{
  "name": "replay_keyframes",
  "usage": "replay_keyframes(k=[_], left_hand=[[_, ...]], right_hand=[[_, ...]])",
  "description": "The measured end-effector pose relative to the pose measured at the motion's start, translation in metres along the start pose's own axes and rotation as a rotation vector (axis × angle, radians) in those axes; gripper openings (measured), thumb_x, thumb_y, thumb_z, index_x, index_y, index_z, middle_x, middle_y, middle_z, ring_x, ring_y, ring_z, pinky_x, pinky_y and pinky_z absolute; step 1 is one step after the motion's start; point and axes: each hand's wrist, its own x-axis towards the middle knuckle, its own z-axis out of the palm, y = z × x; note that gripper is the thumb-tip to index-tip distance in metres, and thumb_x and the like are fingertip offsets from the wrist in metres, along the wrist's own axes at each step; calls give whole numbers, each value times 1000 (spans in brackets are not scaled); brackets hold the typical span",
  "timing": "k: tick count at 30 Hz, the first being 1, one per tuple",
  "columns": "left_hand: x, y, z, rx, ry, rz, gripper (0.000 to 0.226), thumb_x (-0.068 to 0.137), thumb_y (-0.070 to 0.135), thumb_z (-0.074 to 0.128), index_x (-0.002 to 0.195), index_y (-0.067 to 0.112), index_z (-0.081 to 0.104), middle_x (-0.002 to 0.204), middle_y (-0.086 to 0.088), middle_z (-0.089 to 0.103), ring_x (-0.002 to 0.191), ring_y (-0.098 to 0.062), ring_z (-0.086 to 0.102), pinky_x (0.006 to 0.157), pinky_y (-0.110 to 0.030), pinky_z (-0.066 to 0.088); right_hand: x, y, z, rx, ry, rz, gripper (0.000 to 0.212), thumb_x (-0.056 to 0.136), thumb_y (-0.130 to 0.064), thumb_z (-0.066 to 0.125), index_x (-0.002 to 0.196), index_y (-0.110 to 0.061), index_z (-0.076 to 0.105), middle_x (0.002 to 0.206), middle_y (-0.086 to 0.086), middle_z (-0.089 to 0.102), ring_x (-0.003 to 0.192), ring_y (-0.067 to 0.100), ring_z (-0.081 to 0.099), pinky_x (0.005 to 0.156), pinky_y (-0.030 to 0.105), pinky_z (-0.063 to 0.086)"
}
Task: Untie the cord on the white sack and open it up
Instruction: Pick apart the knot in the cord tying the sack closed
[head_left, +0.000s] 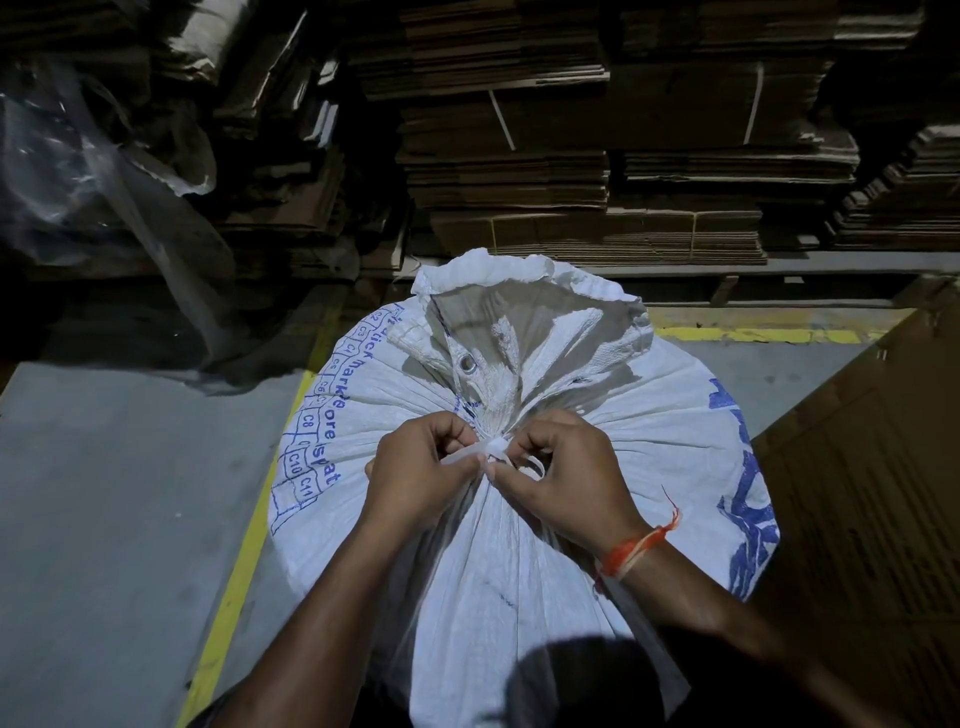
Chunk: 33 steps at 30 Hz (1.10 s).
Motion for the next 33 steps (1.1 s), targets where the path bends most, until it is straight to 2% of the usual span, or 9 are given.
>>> replay_keyframes(k=[6, 8, 15, 17, 21, 26, 28, 30, 33], left_hand=[[3, -2, 0, 11, -19, 4, 26, 68, 51, 78, 87, 34, 75, 65, 15, 67, 65, -7, 60, 87, -59, 56], [3, -2, 0, 7, -19, 5, 26, 68, 50, 77, 87, 33, 75, 64, 15, 66, 64, -7, 59, 87, -59, 56], [3, -2, -1, -19, -15, 20, 22, 69, 47, 76, 84, 30, 74, 60, 16, 61, 59, -6, 53, 84, -58, 55], [3, -3, 0, -16, -18, 25, 22, 70, 47, 76, 84, 30, 74, 59, 17, 61, 59, -5, 53, 81, -55, 54], [3, -4, 0, -21, -25, 17, 25, 69, 48, 76, 86, 30, 74, 61, 16, 62, 61, -7, 54, 87, -59, 55], [2, -4, -1, -29, -27, 17, 26, 70, 48, 77, 88, 30, 75, 62, 16, 62, 62, -7, 55, 85, -58, 56], [2, -5, 0, -41, -23, 17, 25, 69, 47, 77, 87, 30, 75, 61, 16, 62, 61, -7, 54, 81, -55, 55], [3, -5, 0, -49, -22, 20, 24, 69, 47, 77, 87, 31, 74, 60, 18, 61, 60, -6, 53, 76, -45, 49], [3, -5, 0, -44, -29, 22, 22, 69, 46, 77, 86, 32, 74, 60, 18, 60, 60, -5, 52, 76, -41, 46]], right_hand=[[3, 4, 2, -41, -39, 27, 7, 78, -14, 79, 72, -15, 76, 89, -2, 65, 78, 4, 63, 65, 8, 44], [3, 4, 2, -37, -38, 29, 7, 77, -14, 79, 71, -16, 76, 88, -3, 65, 77, 3, 63, 63, 5, 42], [0, -1, 1, 4, 1, 16, 23, 75, -35, 83, 67, -18, 70, 84, -5, 62, 73, 7, 62, 61, 15, 46], [0, -1, 3, -30, -17, 5, 17, 76, -28, 83, 69, -17, 71, 86, -5, 62, 72, 5, 60, 60, 10, 41], [1, 0, 5, -44, -42, 24, 7, 78, -14, 79, 72, -13, 75, 89, -4, 63, 77, 5, 62, 63, 4, 39], [0, 0, 3, -38, -37, 20, 9, 77, -15, 77, 69, -15, 73, 88, -5, 63, 78, 4, 63, 66, 16, 48], [-2, 0, 3, -37, -27, 18, 10, 77, -18, 79, 70, -16, 72, 85, -8, 61, 74, 2, 60, 63, 8, 41], [-3, -1, 5, -41, -23, 13, 13, 77, -22, 81, 71, -17, 71, 83, -10, 59, 72, 1, 58, 61, 6, 39], [-2, 0, 7, -52, -42, -2, 10, 79, -19, 78, 72, -17, 71, 85, -7, 60, 75, 3, 60, 64, 16, 49]])
